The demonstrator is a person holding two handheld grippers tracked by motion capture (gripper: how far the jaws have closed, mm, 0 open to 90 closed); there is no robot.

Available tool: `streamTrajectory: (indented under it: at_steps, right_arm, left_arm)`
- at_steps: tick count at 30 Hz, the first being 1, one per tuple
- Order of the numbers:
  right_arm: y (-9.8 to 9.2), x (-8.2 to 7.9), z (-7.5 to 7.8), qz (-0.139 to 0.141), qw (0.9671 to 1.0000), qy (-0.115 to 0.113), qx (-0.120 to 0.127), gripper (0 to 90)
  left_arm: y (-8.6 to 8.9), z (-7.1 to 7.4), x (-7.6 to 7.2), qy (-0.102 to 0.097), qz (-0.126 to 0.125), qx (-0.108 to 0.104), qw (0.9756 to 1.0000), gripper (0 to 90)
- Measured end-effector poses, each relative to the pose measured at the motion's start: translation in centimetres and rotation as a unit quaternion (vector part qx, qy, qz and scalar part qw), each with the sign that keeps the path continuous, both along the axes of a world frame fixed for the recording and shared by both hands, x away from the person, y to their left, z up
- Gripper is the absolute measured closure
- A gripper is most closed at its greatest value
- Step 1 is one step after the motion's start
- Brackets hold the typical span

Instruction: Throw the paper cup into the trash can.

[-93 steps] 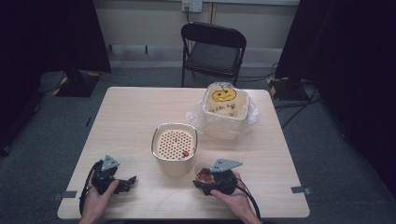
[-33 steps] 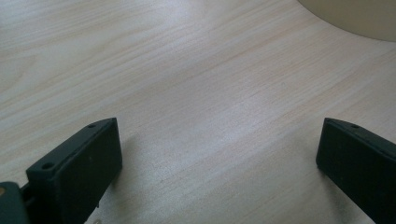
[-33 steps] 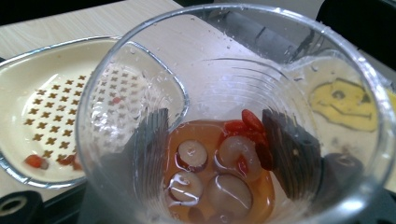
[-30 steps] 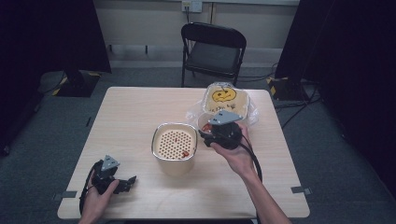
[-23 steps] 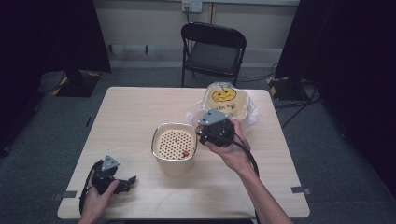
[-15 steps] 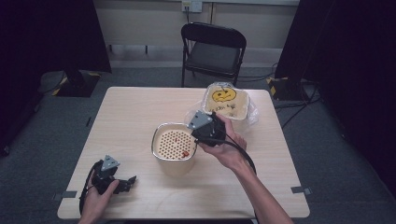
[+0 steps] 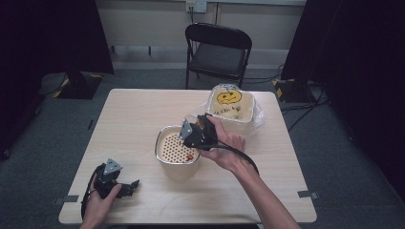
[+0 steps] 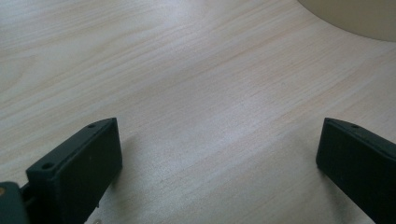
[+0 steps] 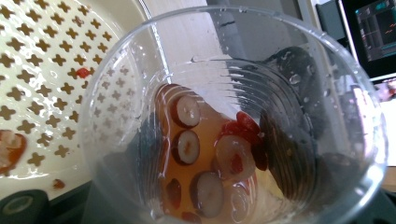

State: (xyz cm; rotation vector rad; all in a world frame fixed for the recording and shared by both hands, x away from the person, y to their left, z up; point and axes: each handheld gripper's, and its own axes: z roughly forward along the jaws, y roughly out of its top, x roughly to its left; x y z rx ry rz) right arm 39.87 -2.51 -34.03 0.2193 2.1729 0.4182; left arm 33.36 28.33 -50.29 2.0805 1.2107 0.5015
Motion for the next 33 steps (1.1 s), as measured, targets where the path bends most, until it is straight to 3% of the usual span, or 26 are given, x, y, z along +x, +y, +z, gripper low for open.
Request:
streamTrajectory:
  at_steps: [2,9,11,15,17,18,19,21,24,26,28,31,33]
  right_arm:
    - [0.4,-0.1,-0.1,0.005,0.9995,-0.016,-0.027,45.7]
    - [1.4,-0.5,-0.4,0.019,0.9955,-0.044,-0.081,46.0]
    - [1.6,-0.5,-0.6,0.023,0.9935,-0.053,-0.098,46.1]
    - [2.0,-0.7,-1.0,0.026,0.986,-0.081,-0.144,46.3]
    - [2.1,-0.7,-1.0,0.027,0.9852,-0.083,-0.148,46.3]
    - [2.2,-0.8,-1.1,0.027,0.9828,-0.09,-0.159,46.3]
    - [2.2,-0.7,-1.2,0.029,0.9774,-0.106,-0.181,46.4]
    - [2.3,-0.7,-1.2,0.032,0.9753,-0.107,-0.19,46.4]
    - [2.5,-0.8,-1.3,0.033,0.9677,-0.126,-0.216,46.4]
    - [2.5,-0.9,-1.3,0.037,0.9652,-0.133,-0.222,46.4]
    - [2.6,-0.9,-1.4,0.04,0.959,-0.147,-0.239,46.4]
    - [2.7,-1.2,-1.7,0.045,0.9462,-0.174,-0.269,46.6]
    - [2.8,-1.4,-1.7,0.051,0.9401,-0.185,-0.282,46.6]
  left_arm:
    - [0.0,0.0,0.0,0.0,0.0,0.0,1.0,0.0]
    - [0.0,0.0,0.0,0.0,-0.001,0.001,1.0,0.0]
    - [0.0,0.0,0.0,0.0,0.0,0.0,1.0,0.0]
    - [0.0,0.0,0.0,0.0,0.0,0.0,1.0,0.0]
    - [0.0,0.0,0.0,0.0,0.0,0.0,1.0,0.0]
    - [0.0,0.0,0.0,0.0,0.0,0.0,1.0,0.0]
    - [0.0,0.0,0.0,0.0,0.0,0.0,1.0,0.0]
    - [0.0,0.0,0.0,0.0,0.0,0.0,1.0,0.0]
    - [0.0,0.0,0.0,0.0,0.0,0.0,1.0,0.0]
    - [0.0,0.0,0.0,0.0,0.0,0.0,1.0,0.0]
    - [0.0,0.0,0.0,0.0,0.0,0.0,1.0,0.0]
    - [0.0,0.0,0.0,0.0,0.0,0.0,1.0,0.0]
    - [0.0,0.0,0.0,0.0,0.0,0.0,1.0,0.0]
